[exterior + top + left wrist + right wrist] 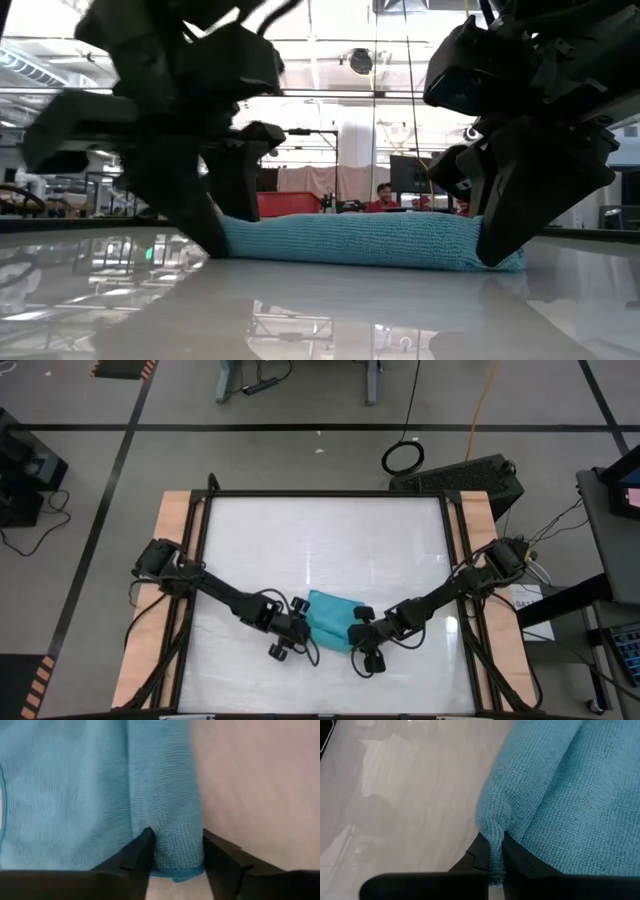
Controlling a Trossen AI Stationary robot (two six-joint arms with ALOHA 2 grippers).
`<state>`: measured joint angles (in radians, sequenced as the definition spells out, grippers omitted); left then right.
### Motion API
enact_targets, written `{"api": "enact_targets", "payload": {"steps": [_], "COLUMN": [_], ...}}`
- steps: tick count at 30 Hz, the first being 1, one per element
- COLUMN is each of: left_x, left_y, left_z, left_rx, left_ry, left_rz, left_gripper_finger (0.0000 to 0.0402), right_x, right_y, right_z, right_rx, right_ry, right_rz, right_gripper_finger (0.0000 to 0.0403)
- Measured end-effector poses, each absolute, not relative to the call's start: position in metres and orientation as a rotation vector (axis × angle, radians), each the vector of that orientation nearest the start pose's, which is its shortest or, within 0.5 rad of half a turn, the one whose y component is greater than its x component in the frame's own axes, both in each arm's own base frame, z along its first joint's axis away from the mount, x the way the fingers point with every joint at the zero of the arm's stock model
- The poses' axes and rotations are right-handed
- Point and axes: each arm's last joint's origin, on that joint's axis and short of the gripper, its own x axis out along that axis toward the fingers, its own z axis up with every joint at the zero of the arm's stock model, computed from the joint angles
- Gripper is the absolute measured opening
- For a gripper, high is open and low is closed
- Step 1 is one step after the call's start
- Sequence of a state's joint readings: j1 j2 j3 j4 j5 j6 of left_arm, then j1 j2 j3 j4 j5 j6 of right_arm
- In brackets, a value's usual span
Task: Roll towel
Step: Roll the blue microfiber towel
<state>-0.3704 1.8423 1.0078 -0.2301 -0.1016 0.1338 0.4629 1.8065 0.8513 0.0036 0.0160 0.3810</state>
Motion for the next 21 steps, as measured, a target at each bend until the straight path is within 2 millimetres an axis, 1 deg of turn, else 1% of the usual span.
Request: {"api": "enact_targets", "payload": {"steps": [2, 6, 7, 8, 11, 15, 21], "left_x": [0.327, 0.331, 0.332, 0.333, 0.335, 0.337, 0.340], "left_y": [-0.117, -0.107, -0.104, -0.102, -0.096, -0.087, -0.074], "left_z": [0.132, 0.133, 0.133, 0.133, 0.133, 0.134, 0.136], "left_rx": [0.321, 0.207, 0.161, 0.115, -0.049, -0.245, -0.457], "left_ry": [1.027, 1.032, 1.035, 1.037, 1.053, 1.088, 1.132], "left_rz": [-0.317, -0.369, -0.396, -0.426, -0.487, -0.512, -0.479], "left_gripper_finger": [0.0128, 0.0041, 0.0024, 0.0016, 0.0020, 0.0023, 0.0023], "right_x": [0.294, 0.294, 0.294, 0.294, 0.293, 0.292, 0.290], "right_y": [0.146, 0.147, 0.148, 0.148, 0.148, 0.147, 0.146], "right_z": [0.116, 0.117, 0.118, 0.119, 0.124, 0.134, 0.137], "right_rx": [0.126, 0.171, 0.189, 0.203, 0.253, 0.337, 0.493], "right_ry": [0.992, 0.994, 0.993, 0.992, 0.982, 0.968, 0.987], "right_rz": [0.236, 0.231, 0.225, 0.222, 0.207, 0.174, 0.085], "right_gripper_finger": [0.0009, 0.0009, 0.0009, 0.0009, 0.0009, 0.0009, 0.0012]}}
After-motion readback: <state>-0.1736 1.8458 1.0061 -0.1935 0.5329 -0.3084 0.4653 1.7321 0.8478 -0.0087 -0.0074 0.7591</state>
